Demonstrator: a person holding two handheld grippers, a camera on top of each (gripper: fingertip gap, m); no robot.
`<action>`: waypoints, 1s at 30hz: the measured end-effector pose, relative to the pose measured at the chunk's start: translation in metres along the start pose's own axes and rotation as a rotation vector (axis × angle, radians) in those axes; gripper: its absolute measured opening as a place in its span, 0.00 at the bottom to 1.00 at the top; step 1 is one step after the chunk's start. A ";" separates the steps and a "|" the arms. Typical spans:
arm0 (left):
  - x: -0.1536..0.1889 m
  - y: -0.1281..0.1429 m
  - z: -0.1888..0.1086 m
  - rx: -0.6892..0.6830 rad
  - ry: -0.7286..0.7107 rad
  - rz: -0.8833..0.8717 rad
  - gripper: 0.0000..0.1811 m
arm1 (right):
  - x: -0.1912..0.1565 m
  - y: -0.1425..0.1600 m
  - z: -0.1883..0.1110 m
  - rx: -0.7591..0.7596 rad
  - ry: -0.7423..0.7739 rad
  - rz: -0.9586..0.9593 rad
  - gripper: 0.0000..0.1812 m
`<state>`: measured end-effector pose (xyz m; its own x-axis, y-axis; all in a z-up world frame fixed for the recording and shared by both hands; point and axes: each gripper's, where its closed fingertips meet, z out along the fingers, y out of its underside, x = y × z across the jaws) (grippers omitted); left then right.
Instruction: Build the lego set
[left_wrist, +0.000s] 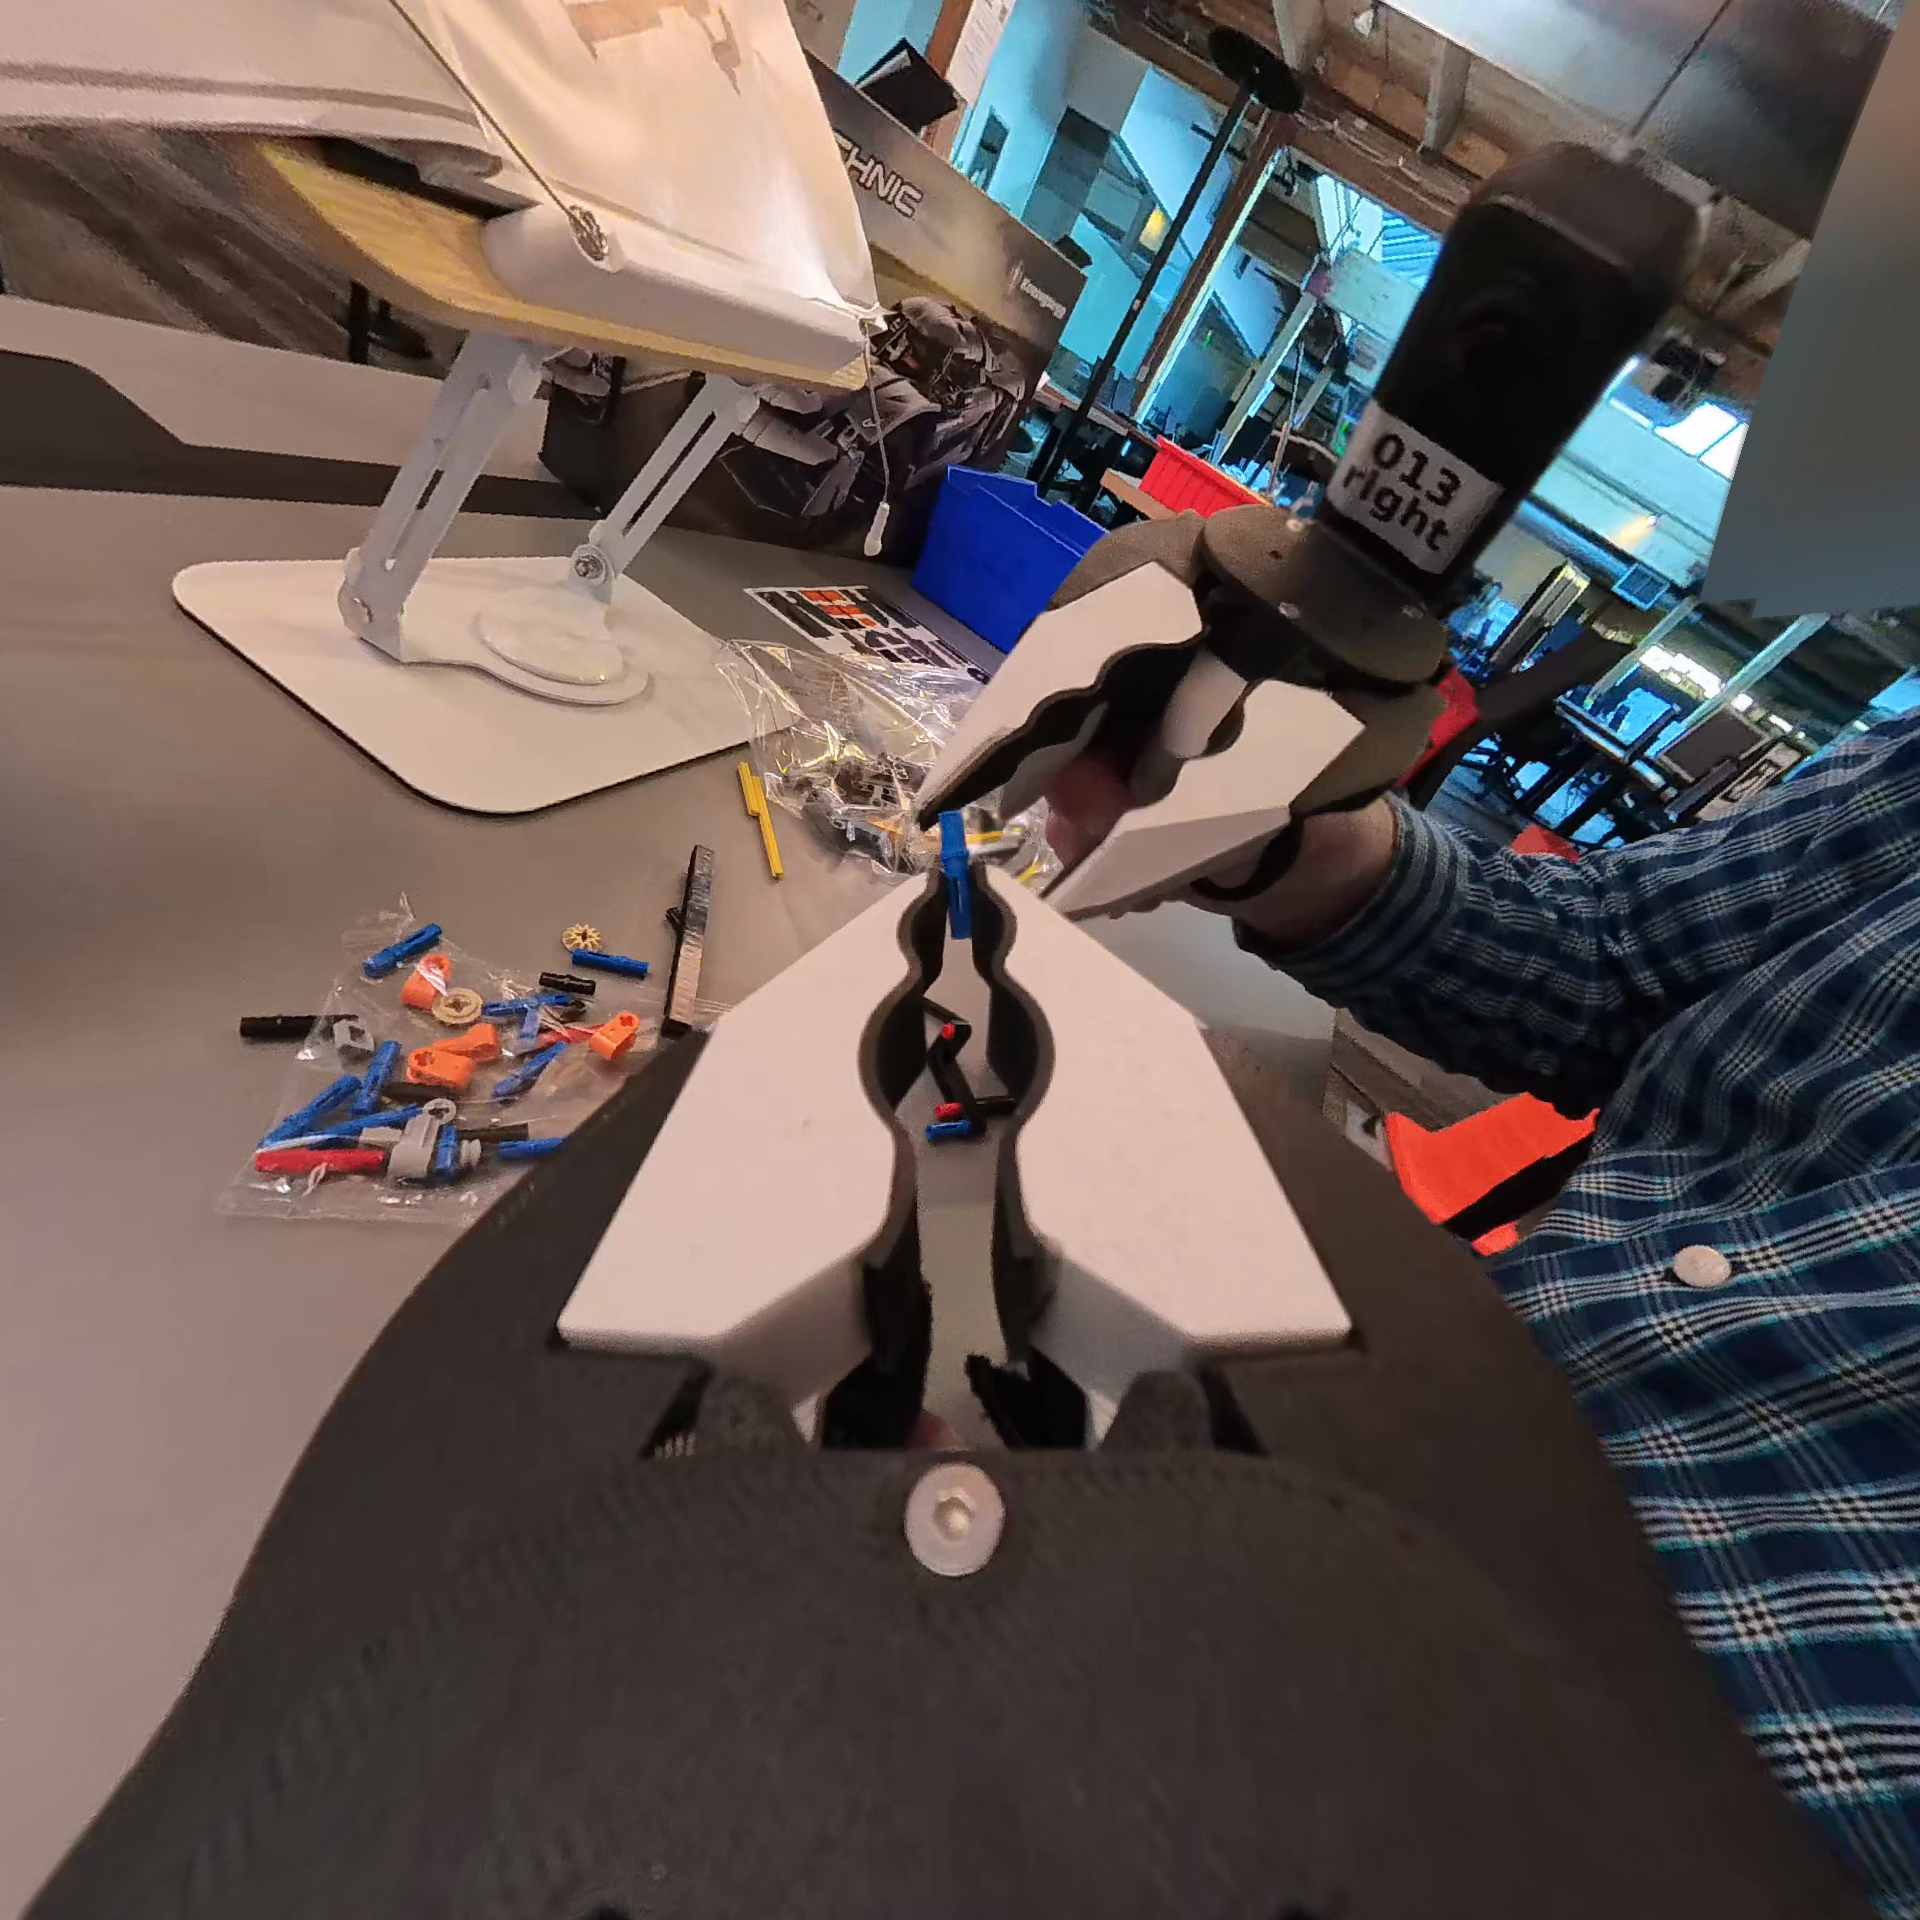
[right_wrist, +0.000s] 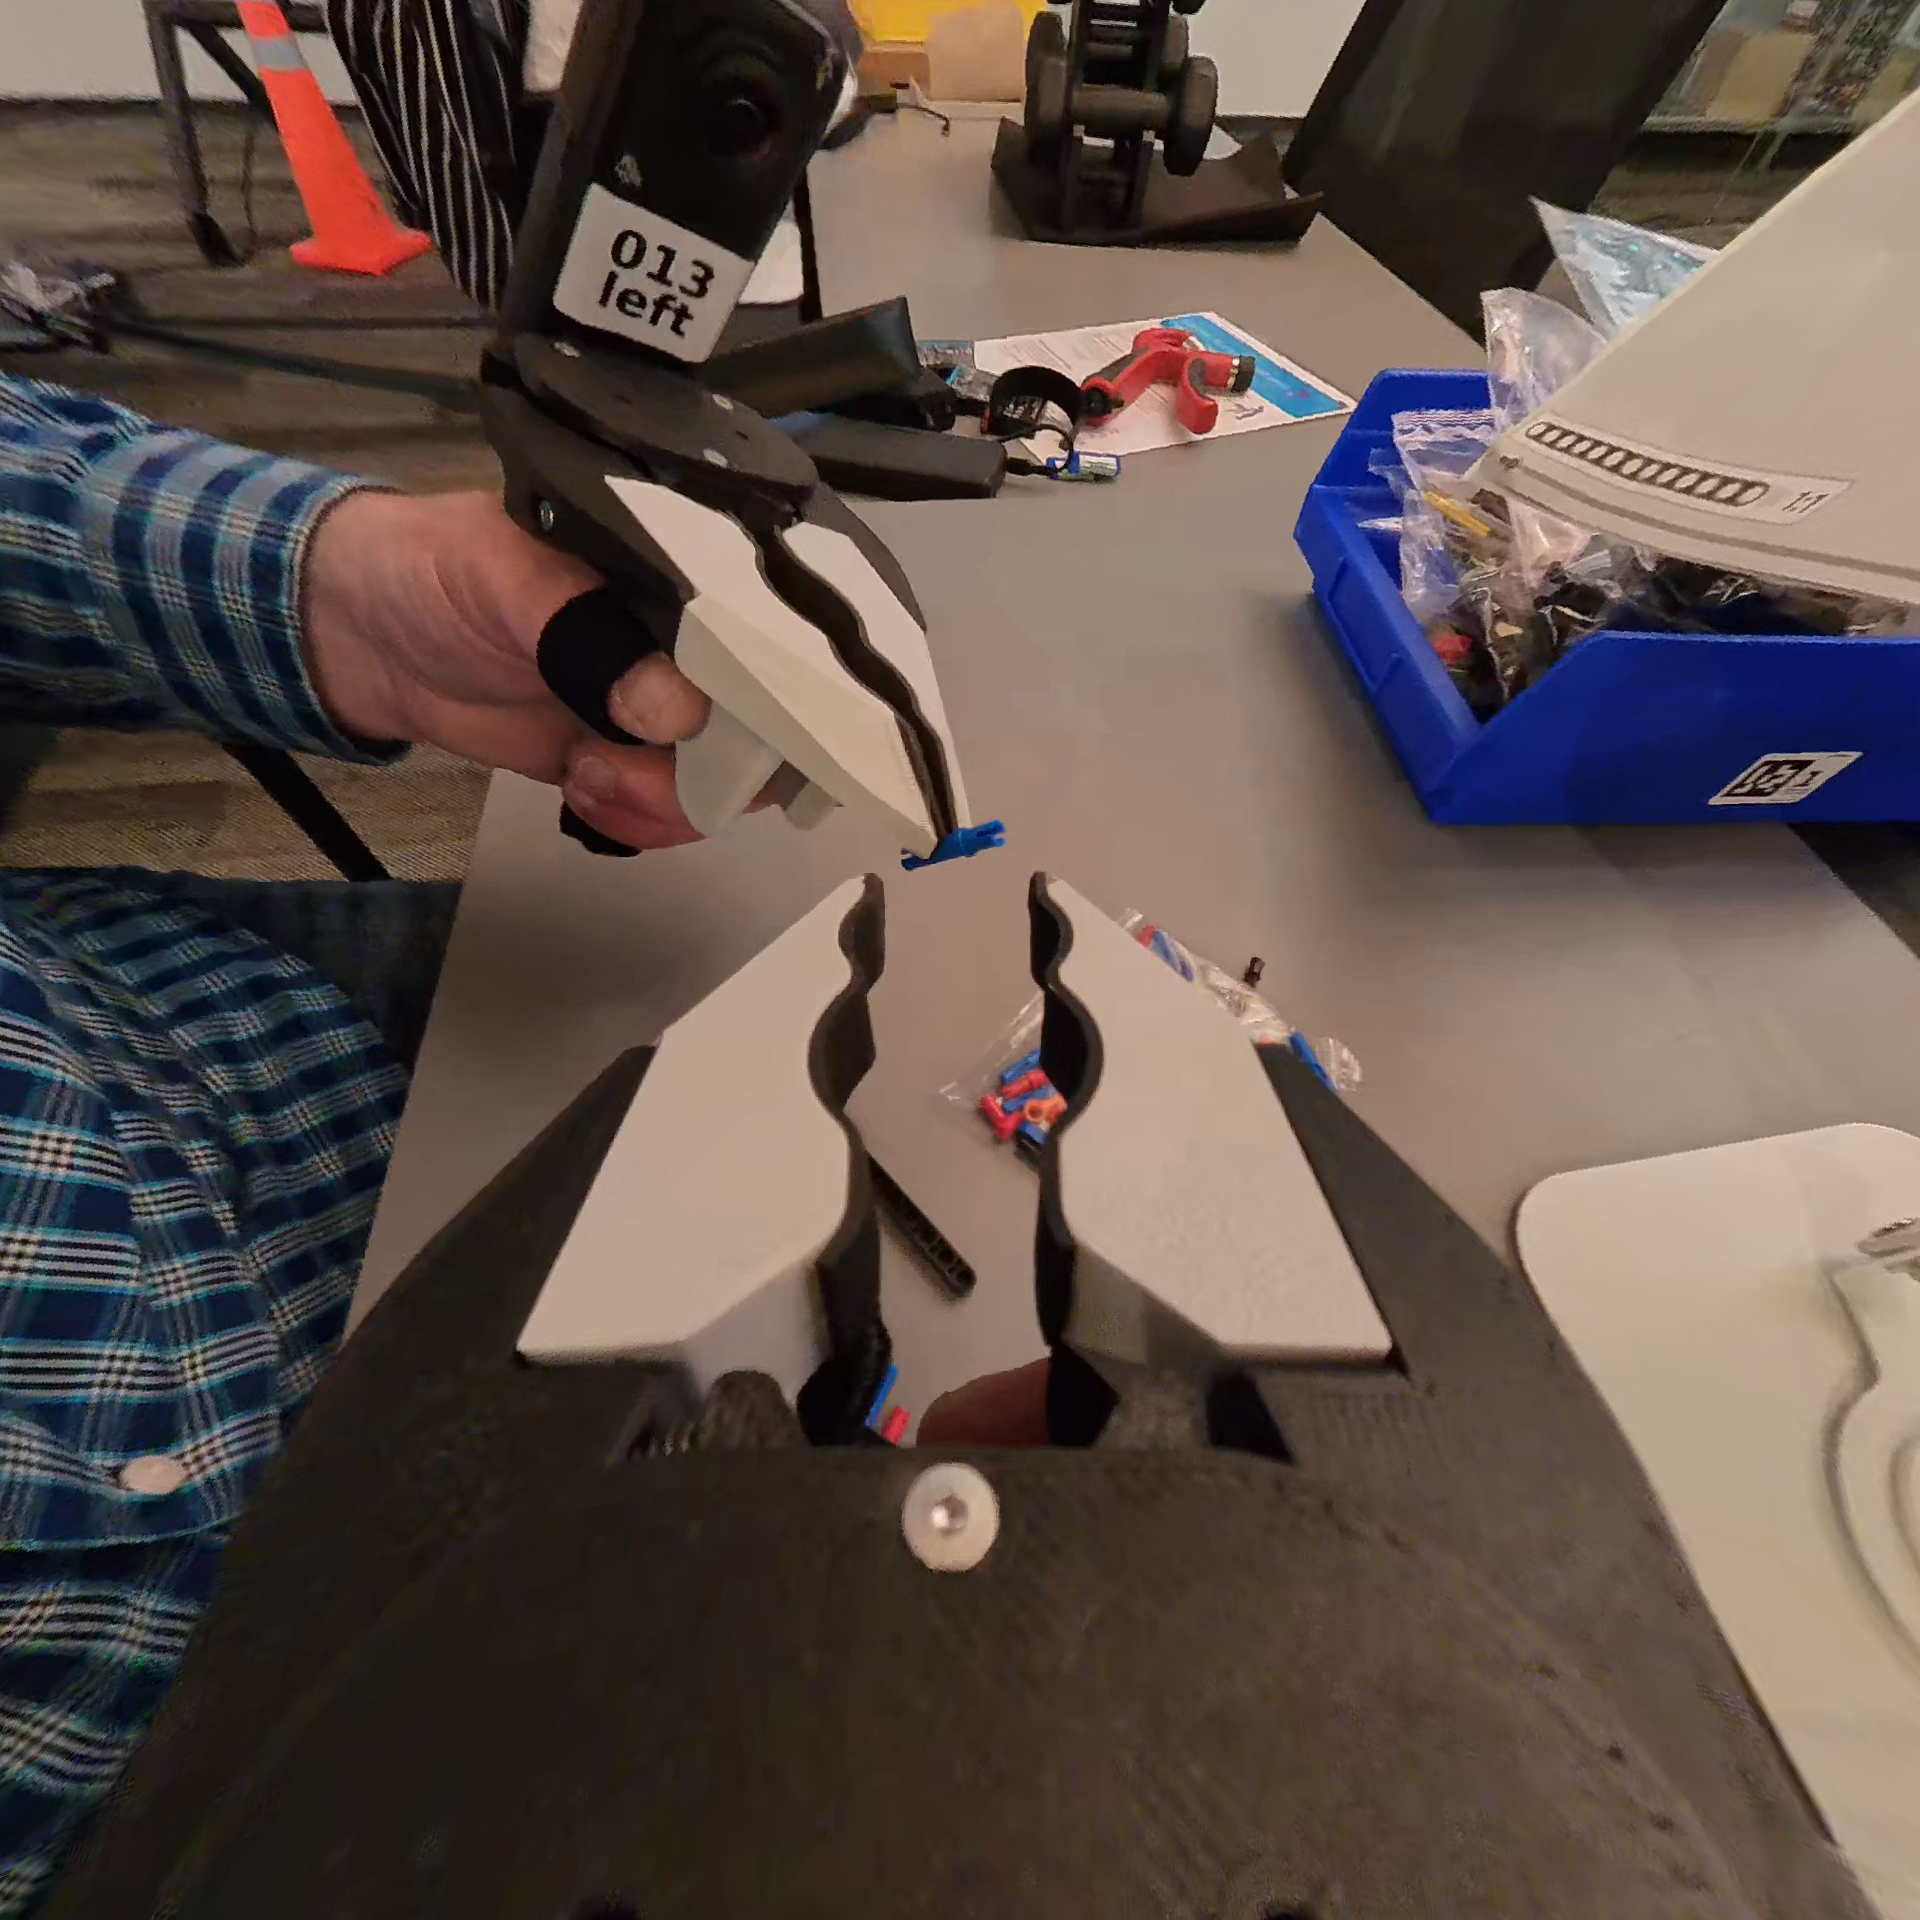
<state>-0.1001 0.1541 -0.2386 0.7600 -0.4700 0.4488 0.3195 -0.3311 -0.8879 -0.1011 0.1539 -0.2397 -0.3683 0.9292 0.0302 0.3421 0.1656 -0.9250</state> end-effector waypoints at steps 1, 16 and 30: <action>0.001 0.000 0.000 -0.001 0.001 0.012 0.01 | 0.000 -0.001 -0.001 0.007 -0.006 0.012 0.14; -0.007 0.007 -0.012 -0.053 -0.041 0.087 0.01 | -0.001 0.008 -0.006 -0.032 -0.023 0.050 0.14; -0.001 0.018 -0.010 -0.080 0.001 0.100 0.01 | -0.013 0.014 -0.008 -0.048 -0.038 0.099 0.14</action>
<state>-0.1011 0.1406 -0.2544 0.7851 -0.5049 0.3588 0.1960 -0.3469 -0.9172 -0.0850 0.1469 -0.2501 -0.3629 0.9288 -0.0753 0.4193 0.0905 -0.9033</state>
